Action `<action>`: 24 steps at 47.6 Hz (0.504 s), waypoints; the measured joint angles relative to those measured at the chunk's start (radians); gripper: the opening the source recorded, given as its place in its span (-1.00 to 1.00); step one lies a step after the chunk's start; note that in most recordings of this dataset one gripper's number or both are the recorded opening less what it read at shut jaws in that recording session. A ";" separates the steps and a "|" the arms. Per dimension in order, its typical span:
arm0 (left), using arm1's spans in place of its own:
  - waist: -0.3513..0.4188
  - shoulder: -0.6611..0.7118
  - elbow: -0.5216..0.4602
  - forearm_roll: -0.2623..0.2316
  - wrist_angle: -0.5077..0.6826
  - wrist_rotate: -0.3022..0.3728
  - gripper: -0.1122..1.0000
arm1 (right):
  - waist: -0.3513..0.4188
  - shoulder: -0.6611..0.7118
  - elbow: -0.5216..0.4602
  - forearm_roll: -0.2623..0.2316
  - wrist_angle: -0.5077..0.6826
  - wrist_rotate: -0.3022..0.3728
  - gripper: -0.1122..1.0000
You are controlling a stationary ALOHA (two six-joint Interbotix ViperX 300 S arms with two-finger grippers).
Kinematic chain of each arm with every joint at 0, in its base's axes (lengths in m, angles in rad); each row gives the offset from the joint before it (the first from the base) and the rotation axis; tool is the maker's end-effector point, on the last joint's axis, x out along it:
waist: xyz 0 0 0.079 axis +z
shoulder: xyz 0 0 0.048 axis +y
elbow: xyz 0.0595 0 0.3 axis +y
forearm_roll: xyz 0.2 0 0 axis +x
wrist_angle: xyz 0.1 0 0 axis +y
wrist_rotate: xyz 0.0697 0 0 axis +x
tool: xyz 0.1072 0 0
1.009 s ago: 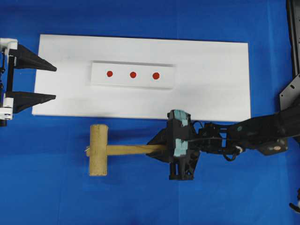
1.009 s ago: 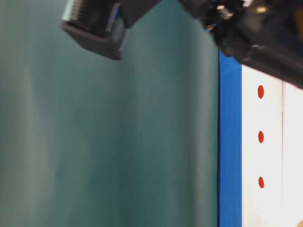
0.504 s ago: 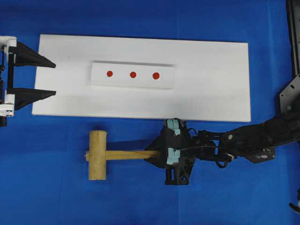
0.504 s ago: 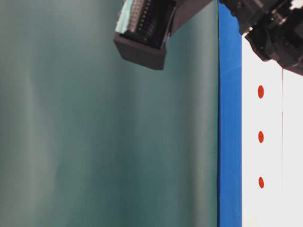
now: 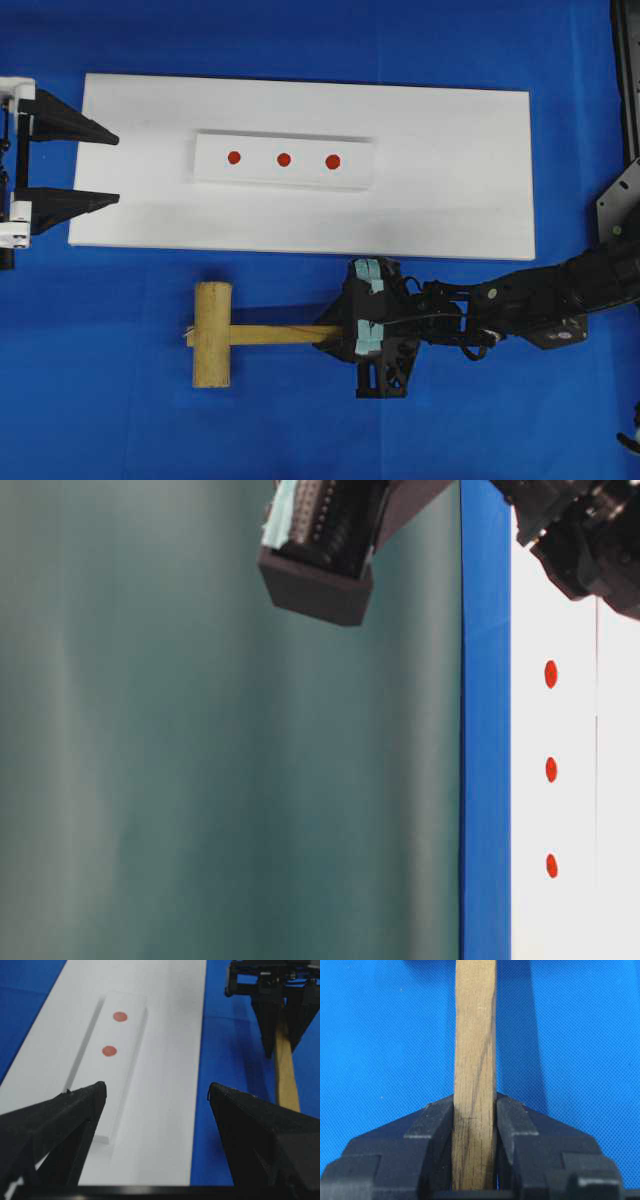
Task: Hit the mark with a hammer.
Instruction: 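Lower the mallet onto the table and open the right gripper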
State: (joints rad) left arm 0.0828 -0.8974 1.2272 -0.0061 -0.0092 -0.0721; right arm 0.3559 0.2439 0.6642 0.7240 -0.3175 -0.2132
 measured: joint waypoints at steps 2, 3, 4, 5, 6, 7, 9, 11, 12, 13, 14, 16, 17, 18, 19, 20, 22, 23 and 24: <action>0.000 0.000 0.000 0.000 0.002 0.000 0.63 | 0.000 -0.002 0.002 -0.002 0.002 -0.003 -0.68; 0.000 0.000 0.000 0.000 0.000 0.000 0.63 | 0.000 0.000 0.002 -0.002 0.002 -0.002 -0.68; 0.000 0.000 0.000 0.000 0.000 0.000 0.63 | 0.000 -0.002 0.005 -0.002 0.003 -0.003 -0.68; 0.000 -0.002 0.000 0.000 0.000 0.000 0.63 | 0.002 0.000 0.005 -0.002 0.003 -0.003 -0.68; 0.000 0.000 0.000 0.000 0.000 0.000 0.63 | 0.002 0.000 0.005 -0.002 0.003 -0.003 -0.68; 0.000 0.000 0.000 0.000 0.000 0.000 0.63 | 0.002 0.000 0.006 -0.002 0.003 -0.003 -0.68; 0.000 0.000 0.002 0.000 0.000 0.000 0.63 | 0.000 0.000 0.008 -0.002 0.003 -0.003 -0.68; 0.000 0.000 0.002 0.000 0.000 0.000 0.63 | 0.002 0.000 0.009 -0.002 0.003 -0.003 -0.68; 0.000 0.000 0.000 0.000 0.000 0.000 0.63 | 0.002 0.000 0.009 -0.002 0.003 -0.003 -0.68; 0.000 0.000 0.000 0.000 0.002 0.000 0.63 | 0.002 0.000 0.009 -0.002 0.003 -0.003 -0.67; 0.000 0.000 0.002 0.000 0.000 0.000 0.63 | 0.002 0.000 0.009 -0.002 0.003 -0.003 -0.67; 0.000 0.000 0.000 0.000 0.002 0.000 0.63 | 0.002 0.000 0.009 -0.002 0.003 -0.003 -0.67; 0.000 0.000 0.000 0.000 0.000 0.000 0.63 | 0.002 -0.002 0.009 -0.002 0.002 -0.003 -0.66; 0.000 0.000 0.000 0.000 0.000 0.000 0.63 | 0.002 0.000 0.009 -0.002 0.002 -0.003 -0.65; 0.000 0.000 0.000 0.000 0.000 0.000 0.63 | 0.000 0.000 0.009 -0.002 0.002 -0.003 -0.61; 0.000 0.000 0.000 0.000 0.000 0.000 0.63 | 0.002 0.000 0.009 0.000 0.002 -0.003 -0.55; 0.000 0.000 0.000 0.000 0.000 0.000 0.63 | 0.003 0.000 0.009 -0.002 0.000 -0.003 -0.36; 0.000 0.000 0.000 0.000 0.000 0.000 0.63 | 0.003 -0.002 0.009 -0.002 0.002 -0.003 -0.26; 0.000 0.000 0.002 0.000 0.000 0.000 0.63 | 0.003 -0.002 0.009 -0.002 0.000 -0.003 -0.15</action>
State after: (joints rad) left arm 0.0828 -0.8974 1.2287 -0.0061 -0.0092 -0.0721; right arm 0.3590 0.2424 0.6734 0.7225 -0.3175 -0.2163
